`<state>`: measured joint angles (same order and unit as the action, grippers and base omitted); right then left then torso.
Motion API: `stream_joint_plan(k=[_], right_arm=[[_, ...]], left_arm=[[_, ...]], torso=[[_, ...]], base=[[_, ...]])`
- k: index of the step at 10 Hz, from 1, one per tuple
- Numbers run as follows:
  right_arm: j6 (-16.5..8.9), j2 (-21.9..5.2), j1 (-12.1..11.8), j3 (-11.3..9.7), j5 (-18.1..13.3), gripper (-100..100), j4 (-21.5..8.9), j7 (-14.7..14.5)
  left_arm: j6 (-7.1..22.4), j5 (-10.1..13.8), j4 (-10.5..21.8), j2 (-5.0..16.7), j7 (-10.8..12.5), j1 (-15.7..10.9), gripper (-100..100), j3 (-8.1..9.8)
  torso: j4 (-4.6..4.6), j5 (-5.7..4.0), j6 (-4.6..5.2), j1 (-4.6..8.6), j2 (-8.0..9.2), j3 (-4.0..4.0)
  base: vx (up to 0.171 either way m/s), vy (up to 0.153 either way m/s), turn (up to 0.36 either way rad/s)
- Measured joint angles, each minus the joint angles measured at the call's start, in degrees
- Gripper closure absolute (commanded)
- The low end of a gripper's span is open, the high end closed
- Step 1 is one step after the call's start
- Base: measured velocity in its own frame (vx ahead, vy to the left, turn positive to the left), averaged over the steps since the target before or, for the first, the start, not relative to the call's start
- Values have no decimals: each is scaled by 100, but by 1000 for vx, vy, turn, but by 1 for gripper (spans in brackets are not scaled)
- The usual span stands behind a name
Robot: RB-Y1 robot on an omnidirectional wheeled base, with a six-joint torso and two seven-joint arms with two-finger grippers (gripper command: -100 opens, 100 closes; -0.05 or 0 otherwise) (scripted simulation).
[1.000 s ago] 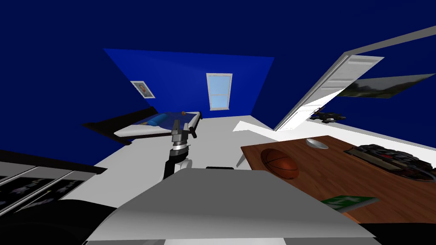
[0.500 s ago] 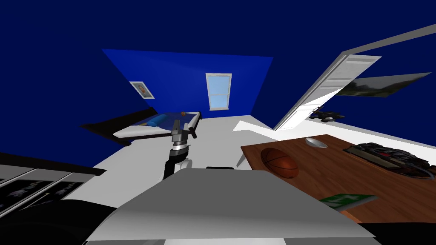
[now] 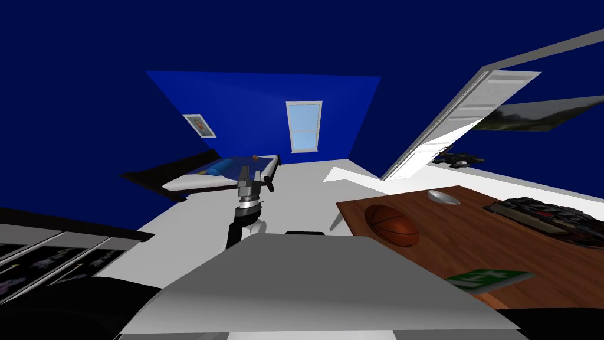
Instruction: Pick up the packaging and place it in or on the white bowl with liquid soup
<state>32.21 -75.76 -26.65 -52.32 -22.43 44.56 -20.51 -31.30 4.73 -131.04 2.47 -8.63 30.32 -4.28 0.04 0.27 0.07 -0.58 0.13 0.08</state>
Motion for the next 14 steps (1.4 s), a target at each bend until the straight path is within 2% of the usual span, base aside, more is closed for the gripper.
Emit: stream_joint_plan(k=[2,3,4,5,6,8,9,11,14], right_arm=[[132,-340,-89,-93,92,100,-55,170],[151,-474,-223,-125,198,100,-47,243],[200,-606,-215,-255,235,100,-94,401],[186,-830,-345,-329,362,100,62,564],[216,-851,-347,-368,398,100,-6,622],[349,-818,-286,-498,400,100,-221,713],[380,-963,-367,-572,529,100,-155,844],[524,-1143,-390,-814,743,100,-208,1154],[684,-1253,-331,-1122,960,100,-255,1578]], left_arm=[[0,0,0,0,0,-2,0,-1],[0,0,0,0,0,-2,0,-1],[0,0,0,0,0,-2,0,-1],[1,0,0,0,0,-3,0,-1],[0,0,0,0,0,-1,0,1],[0,0,0,1,0,-1,0,0],[1,0,0,1,0,-2,0,0],[1,0,1,0,0,-3,0,0],[1,0,0,1,0,-2,0,1]], torso=[[4,10,-10,-13,20,11],[5,10,-10,-11,27,15],[8,12,-21,-13,33,19],[9,15,-18,-10,51,28],[9,6,-1,7,42,25],[3,5,-26,22,5,4],[4,12,-25,9,25,13],[12,15,-22,-9,57,32],[11,16,-3,6,65,36]], base=[[-132,121,236],[-165,125,338],[-224,103,394],[-139,61,113],[-24,30,-63],[-113,60,337],[-243,79,440],[-248,124,497],[-211,78,243]])
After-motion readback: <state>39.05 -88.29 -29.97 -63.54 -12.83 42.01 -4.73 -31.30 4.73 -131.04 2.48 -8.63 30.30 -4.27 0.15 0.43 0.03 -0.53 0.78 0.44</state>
